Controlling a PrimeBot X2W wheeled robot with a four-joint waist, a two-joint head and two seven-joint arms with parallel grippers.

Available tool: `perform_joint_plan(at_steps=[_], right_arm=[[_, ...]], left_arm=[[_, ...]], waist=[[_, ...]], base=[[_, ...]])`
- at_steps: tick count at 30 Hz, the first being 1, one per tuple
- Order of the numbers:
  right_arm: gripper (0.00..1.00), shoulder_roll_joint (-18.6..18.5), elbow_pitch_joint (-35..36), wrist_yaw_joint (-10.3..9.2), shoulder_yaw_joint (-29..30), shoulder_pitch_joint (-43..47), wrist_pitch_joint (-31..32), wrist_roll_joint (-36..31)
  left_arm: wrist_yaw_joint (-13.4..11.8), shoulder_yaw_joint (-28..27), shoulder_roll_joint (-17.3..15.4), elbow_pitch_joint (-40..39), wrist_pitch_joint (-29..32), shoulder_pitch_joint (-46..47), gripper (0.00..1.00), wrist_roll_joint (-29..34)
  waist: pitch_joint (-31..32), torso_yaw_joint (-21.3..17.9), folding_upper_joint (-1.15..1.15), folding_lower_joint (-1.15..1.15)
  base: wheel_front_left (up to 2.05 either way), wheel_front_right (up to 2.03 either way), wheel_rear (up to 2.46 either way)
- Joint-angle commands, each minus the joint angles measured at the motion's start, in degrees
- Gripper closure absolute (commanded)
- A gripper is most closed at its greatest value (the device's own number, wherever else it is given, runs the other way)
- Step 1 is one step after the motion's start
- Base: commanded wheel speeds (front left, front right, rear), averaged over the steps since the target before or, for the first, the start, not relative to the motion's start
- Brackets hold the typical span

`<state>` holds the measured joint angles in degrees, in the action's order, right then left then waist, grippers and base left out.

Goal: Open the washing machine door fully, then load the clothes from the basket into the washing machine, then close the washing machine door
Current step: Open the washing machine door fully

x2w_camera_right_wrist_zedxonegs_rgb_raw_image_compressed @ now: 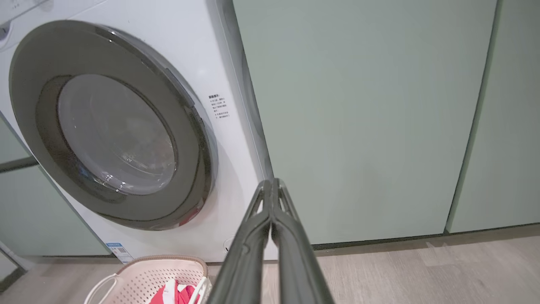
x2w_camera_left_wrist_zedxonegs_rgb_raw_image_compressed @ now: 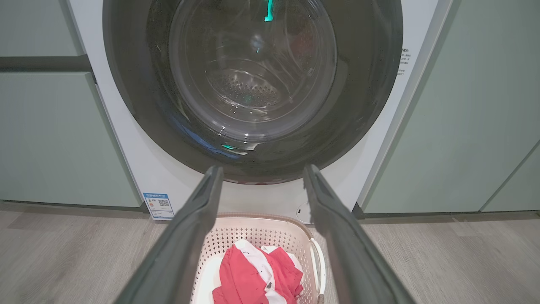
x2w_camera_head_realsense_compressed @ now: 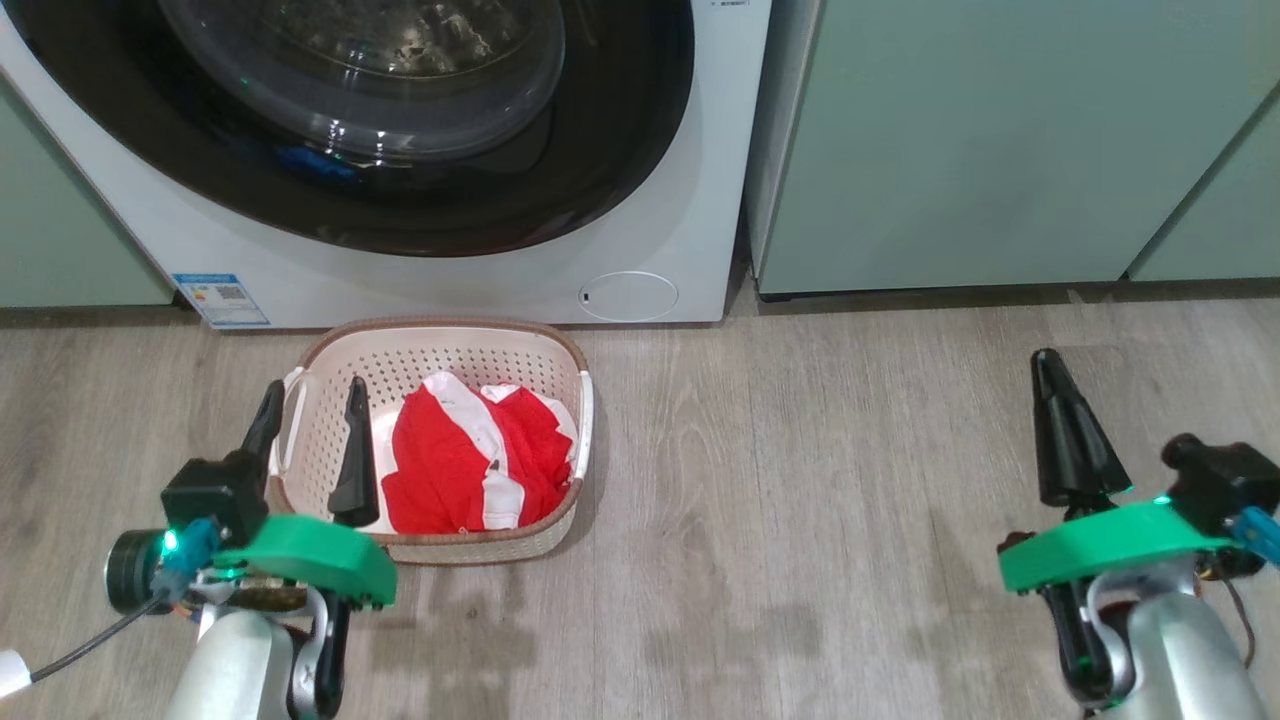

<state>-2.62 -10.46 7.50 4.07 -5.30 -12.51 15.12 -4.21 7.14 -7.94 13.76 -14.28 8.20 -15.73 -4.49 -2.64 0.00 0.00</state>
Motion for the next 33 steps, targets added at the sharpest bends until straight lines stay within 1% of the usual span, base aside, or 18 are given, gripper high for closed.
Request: perform_joint_plan(at_steps=[1, 4, 8, 11, 13, 15, 19, 23, 28, 33], right_arm=[[1.0, -0.3, 1.9, -0.01, -1.1, -2.2, -0.7, 1.4], [1.0, -0.3, 1.4, -0.01, -0.4, -2.5, -0.8, 12.7], [1.0, -0.3, -0.1, -0.01, -0.7, -4.0, 0.7, 35.3], [1.0, -0.3, -0.7, -0.01, -0.9, -5.9, 2.8, 49.4], [1.0, -0.3, -1.4, -0.01, -0.7, -7.7, 4.7, 56.3], [1.0, -0.3, -2.5, -0.01, -0.3, -10.1, 6.8, 61.4], [1.0, -0.4, -6.1, -0.01, 1.3, -16.1, 10.9, 68.0], [1.0, -2.0, -11.3, -0.01, 2.7, -23.7, 14.9, 71.7], [1.0, -4.2, -17.9, -0.01, 3.1, -33.6, 19.3, 74.3], [1.0, -6.5, -23.6, -0.01, 1.1, -42.7, 24.3, 74.3]], left_arm=[[-0.1, -1.8, -1.4, -2.2, -0.7, 2.6, 0.0, -0.3], [-0.1, -1.8, -1.4, -2.3, -0.7, 2.7, 0.0, -0.5], [0.0, -1.7, -1.4, -2.6, -0.7, 2.9, 0.0, -0.6], [0.1, -1.6, -1.4, -3.3, -0.7, 3.4, 0.0, -0.6], [0.1, -1.4, -1.5, -3.9, -0.7, 3.8, 0.0, -0.5], [0.2, -1.3, -1.6, -4.6, -0.7, 4.4, 0.0, -0.5], [0.5, -1.0, -1.8, -6.2, -0.7, 5.9, 0.0, -0.4], [0.8, 0.1, -1.5, -8.3, -0.5, 8.1, 0.0, -0.1], [1.4, 1.1, -1.1, -10.7, -0.5, 10.8, 0.0, 0.0], [1.9, 1.8, -0.6, -12.2, -0.6, 13.1, 0.0, 0.0]], waist=[[0.0, 0.0, 0.0, 0.0], [-0.1, 0.1, 0.0, 0.0], [-0.6, 0.2, 0.0, 0.0], [-1.5, 0.2, 0.0, 0.0], [-2.4, 0.2, 0.0, 0.0], [-3.8, 0.4, 0.0, 0.0], [-6.8, 1.0, 0.0, 0.0], [-10.6, 2.6, 0.0, 0.0], [-15.1, 5.0, 0.0, 0.0], [-19.1, 7.0, 0.0, 0.0]], base=[[0.0, 0.0, 0.0], [0.0, 0.0, 0.0], [0.0, 0.0, 0.0], [0.0, 0.0, 0.0], [0.0, 0.0, 0.0], [0.0, 0.0, 0.0], [0.0, 0.0, 0.0], [0.0, 0.0, 0.0], [0.0, 0.0, 0.0], [0.0, 0.0, 0.0]])
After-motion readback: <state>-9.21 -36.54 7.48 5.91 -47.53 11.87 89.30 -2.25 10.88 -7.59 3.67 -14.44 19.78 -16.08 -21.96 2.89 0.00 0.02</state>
